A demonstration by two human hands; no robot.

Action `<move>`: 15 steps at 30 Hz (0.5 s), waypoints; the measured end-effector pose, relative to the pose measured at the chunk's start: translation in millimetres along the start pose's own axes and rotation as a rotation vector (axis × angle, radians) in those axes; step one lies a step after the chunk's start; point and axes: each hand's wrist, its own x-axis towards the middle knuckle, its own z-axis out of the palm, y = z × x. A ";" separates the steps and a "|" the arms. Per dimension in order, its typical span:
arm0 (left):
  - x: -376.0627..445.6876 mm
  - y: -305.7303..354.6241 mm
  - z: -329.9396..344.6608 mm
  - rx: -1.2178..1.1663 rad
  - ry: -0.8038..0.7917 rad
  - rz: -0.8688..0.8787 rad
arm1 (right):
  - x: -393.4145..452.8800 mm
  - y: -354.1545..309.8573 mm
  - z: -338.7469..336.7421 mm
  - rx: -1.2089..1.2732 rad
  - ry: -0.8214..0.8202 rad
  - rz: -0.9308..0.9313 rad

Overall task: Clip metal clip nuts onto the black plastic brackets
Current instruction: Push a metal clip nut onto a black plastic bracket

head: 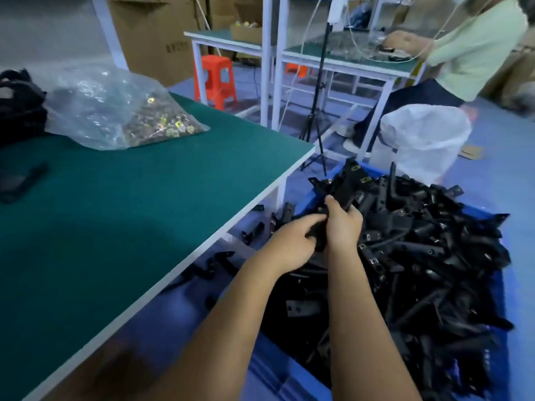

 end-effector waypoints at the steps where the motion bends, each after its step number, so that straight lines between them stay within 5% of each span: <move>1: 1.8 -3.8 7.1 0.029 -0.065 -0.020 | 11.5 2.6 -13.2 -0.040 0.028 0.025; 10: 4.8 -33.6 1.6 0.059 -0.135 -0.157 | 63.2 17.4 -41.5 -0.254 0.450 0.197; 15: -6.5 -25.1 -27.6 -0.120 0.015 -0.072 | 31.4 12.5 -0.7 -0.295 0.604 0.014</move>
